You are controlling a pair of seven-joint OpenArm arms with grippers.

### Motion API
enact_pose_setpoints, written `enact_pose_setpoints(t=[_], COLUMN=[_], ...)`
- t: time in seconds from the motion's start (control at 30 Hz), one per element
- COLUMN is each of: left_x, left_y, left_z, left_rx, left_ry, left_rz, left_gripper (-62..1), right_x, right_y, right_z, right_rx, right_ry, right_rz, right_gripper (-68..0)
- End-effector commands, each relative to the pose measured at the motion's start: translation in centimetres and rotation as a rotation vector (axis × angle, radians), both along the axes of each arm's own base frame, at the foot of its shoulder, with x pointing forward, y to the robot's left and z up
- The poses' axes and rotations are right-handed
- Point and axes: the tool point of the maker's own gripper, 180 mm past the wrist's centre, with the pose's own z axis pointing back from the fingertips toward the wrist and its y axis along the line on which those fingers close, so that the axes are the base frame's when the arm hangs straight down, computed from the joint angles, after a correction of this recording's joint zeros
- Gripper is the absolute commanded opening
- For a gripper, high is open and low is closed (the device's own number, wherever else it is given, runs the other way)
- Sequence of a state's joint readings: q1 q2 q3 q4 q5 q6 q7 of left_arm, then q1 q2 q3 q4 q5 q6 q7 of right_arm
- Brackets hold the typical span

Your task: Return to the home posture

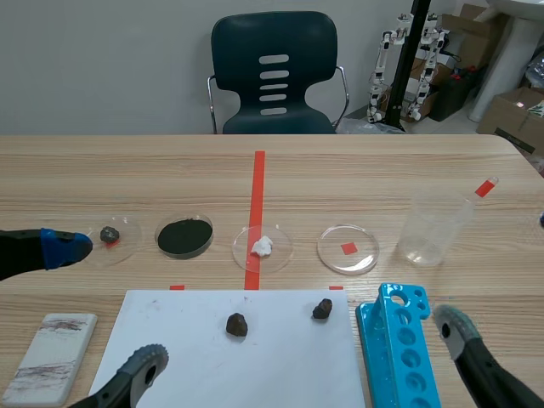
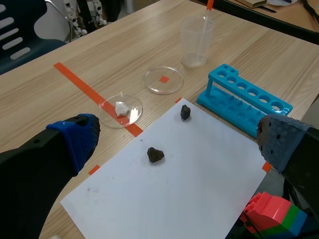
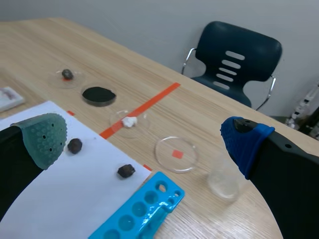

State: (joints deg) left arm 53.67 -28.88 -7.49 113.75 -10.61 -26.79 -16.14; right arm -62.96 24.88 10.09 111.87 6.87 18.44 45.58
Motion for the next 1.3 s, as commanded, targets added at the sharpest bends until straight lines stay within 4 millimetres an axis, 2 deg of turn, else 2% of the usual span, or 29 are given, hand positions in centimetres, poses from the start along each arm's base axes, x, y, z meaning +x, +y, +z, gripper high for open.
enact_pose_setpoints(t=[0.0,1.27], left_x=[-0.02,-0.02], left_y=[-0.16,-0.16], left_z=[0.56,0.56], left_rx=[-0.029,-0.029], left_ry=[-0.007,-0.007], left_rz=[0.006,0.006], left_gripper=[1.4,1.4], right_x=[0.18,-0.04], right_y=[0.06,0.28], right_z=[1.05,0.73], right_rx=[0.009,-0.025], right_ry=[-0.04,-0.04], right_rz=[0.008,0.028], right_gripper=[-2.0,-2.0])
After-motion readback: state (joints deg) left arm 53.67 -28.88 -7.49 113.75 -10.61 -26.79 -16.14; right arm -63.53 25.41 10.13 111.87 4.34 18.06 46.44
